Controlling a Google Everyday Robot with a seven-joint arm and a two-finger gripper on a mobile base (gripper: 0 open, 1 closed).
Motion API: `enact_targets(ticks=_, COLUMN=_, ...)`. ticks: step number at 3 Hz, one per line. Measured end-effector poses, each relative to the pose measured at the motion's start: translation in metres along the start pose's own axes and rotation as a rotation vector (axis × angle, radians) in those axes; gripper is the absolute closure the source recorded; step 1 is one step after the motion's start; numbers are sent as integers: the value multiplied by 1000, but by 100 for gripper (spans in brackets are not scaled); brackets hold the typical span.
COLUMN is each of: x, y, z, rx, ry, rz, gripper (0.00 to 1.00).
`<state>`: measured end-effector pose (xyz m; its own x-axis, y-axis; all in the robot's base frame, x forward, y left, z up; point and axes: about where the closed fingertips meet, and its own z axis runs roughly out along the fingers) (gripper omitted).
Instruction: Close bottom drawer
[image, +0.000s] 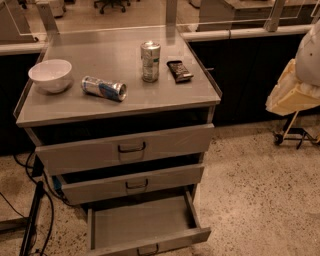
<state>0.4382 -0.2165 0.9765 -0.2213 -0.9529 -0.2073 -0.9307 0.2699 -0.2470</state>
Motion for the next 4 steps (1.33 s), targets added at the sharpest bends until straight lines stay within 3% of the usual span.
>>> enact_targets(ticks=1, x=0, y=2, z=3, rx=-6, ry=-15, rz=15, gripper=100)
enact_targets(ticks=2, x=5, y=15, z=26, rx=-19, ry=-27, rz=71, gripper=100)
enact_targets(ticks=3, x=19, y=42, z=89, rx=-92, ry=16, rz=112, gripper=100)
enact_targets(ticks=4, x=29, y=75, z=161, rx=-219, ry=66, rz=141, gripper=100)
